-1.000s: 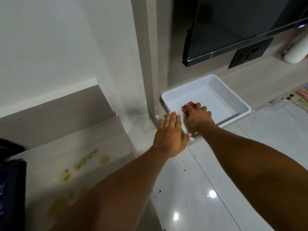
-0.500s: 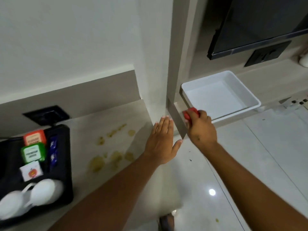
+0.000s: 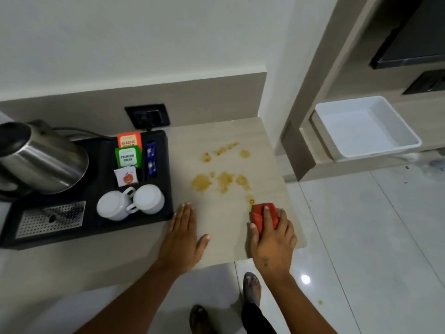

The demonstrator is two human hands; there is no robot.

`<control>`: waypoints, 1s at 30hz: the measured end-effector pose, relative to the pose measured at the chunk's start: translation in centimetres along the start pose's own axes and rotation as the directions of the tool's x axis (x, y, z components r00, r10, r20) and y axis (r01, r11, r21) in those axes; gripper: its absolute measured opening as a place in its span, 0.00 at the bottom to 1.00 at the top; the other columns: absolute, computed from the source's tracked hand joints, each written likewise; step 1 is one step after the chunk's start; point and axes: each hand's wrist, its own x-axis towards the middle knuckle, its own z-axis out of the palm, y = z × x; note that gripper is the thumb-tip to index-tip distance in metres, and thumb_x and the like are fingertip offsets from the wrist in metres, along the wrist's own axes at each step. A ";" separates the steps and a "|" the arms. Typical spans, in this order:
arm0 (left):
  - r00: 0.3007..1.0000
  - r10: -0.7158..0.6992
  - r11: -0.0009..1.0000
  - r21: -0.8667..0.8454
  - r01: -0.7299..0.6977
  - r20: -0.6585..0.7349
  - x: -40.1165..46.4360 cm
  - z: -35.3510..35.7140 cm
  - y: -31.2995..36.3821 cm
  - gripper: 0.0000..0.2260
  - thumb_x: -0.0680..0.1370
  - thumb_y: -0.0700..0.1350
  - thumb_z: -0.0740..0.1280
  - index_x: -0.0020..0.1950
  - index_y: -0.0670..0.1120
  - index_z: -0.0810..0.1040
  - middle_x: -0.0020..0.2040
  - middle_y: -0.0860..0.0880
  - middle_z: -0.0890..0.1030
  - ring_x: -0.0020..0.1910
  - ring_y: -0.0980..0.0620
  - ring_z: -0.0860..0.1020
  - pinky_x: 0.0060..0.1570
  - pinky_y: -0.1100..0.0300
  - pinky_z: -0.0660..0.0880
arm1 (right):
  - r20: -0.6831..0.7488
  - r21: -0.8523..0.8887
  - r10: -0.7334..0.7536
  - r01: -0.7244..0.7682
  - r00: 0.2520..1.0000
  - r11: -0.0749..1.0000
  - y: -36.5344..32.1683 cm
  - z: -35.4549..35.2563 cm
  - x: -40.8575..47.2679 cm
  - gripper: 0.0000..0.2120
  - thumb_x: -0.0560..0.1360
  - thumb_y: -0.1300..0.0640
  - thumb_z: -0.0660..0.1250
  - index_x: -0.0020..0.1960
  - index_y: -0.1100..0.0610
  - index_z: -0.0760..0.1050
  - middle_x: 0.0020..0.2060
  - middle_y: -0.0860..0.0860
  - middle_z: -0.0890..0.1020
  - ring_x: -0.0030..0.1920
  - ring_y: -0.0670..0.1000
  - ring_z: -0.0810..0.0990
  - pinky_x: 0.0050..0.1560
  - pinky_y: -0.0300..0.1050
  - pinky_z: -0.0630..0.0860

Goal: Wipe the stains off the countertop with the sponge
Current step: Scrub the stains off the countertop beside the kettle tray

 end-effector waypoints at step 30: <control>1.000 0.021 0.999 -0.050 -0.022 -0.021 0.2 1.5 -1.5 0.40 0.82 0.65 0.55 0.83 0.38 0.51 0.84 0.38 0.54 0.84 0.43 0.47 0.81 0.44 0.52 | -0.005 -0.048 -0.320 0.319 0.948 0.947 -2.1 1.2 15.5 0.22 0.83 0.50 0.52 0.73 0.56 0.70 0.71 0.59 0.75 0.73 0.63 0.68 0.76 0.60 0.64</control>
